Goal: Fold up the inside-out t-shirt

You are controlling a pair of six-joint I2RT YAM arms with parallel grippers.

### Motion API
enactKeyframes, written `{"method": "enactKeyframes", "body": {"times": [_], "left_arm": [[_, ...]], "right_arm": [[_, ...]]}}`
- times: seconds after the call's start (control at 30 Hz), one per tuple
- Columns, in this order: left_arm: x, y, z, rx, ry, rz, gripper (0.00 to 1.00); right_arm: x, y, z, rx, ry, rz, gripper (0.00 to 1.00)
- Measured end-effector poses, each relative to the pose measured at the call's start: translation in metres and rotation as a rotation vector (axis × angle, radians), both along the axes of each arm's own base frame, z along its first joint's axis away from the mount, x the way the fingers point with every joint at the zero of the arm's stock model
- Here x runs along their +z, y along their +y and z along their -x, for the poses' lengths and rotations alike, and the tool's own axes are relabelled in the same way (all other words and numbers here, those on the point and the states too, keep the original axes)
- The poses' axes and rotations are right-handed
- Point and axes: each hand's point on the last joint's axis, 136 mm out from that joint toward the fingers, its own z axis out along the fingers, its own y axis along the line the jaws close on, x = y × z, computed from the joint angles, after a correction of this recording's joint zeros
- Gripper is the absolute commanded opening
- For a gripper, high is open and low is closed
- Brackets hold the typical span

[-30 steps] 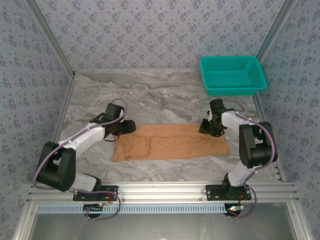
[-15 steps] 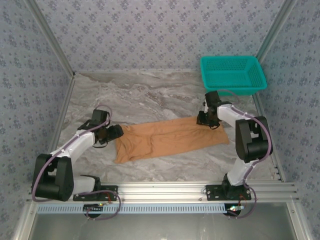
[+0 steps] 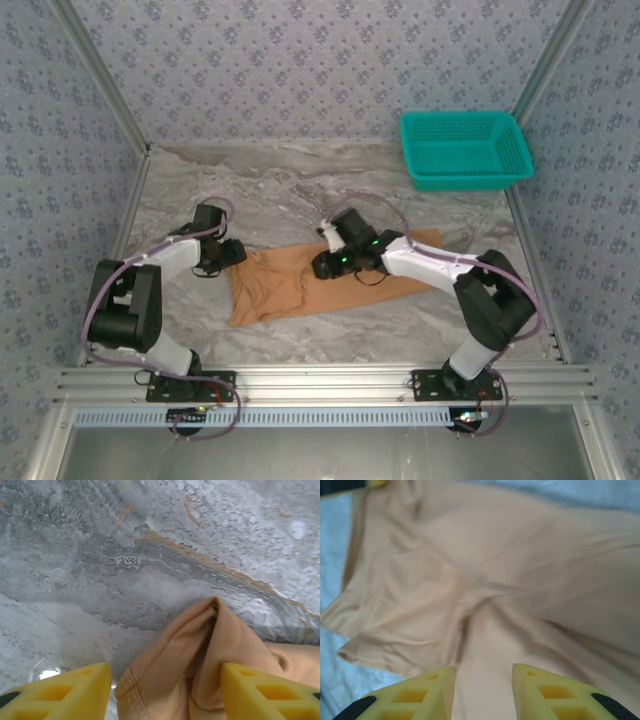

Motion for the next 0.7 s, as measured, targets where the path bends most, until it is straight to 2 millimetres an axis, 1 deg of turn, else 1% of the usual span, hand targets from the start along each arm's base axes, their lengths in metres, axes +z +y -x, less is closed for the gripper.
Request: {"method": "enactKeyframes", "body": {"times": [0.07, 0.13, 0.33, 0.43, 0.5, 0.57, 0.63, 0.7], "left_arm": [[-0.002, 0.002, -0.003, 0.001, 0.015, -0.017, 0.56], [-0.002, 0.002, -0.006, 0.002, 0.025, -0.024, 0.56], [-0.006, 0.005, -0.010, 0.007, 0.097, -0.055, 0.56], [-0.004, 0.004, -0.010, 0.002, 0.118, -0.058, 0.59], [0.002, 0.003, -0.016, -0.003, 0.077, -0.054, 0.61], [0.013, 0.002, -0.022, -0.002, 0.003, -0.035, 0.64], [0.024, 0.000, -0.014, -0.006, -0.043, -0.003, 0.66], [0.030, -0.004, 0.002, -0.016, -0.064, 0.041, 0.68]], "right_arm": [[-0.004, 0.015, 0.009, 0.037, 0.016, -0.012, 0.37], [-0.007, 0.020, 0.009, 0.042, 0.027, -0.020, 0.36], [-0.006, 0.020, 0.003, 0.017, 0.032, -0.036, 0.35], [-0.005, 0.020, 0.002, 0.013, 0.032, -0.037, 0.35], [-0.005, 0.020, 0.002, 0.013, 0.033, -0.037, 0.35], [-0.005, 0.021, 0.002, 0.013, 0.032, -0.038, 0.35], [-0.005, 0.021, 0.002, 0.012, 0.031, -0.040, 0.36], [-0.006, 0.021, 0.002, 0.008, 0.033, -0.044, 0.36]]}}
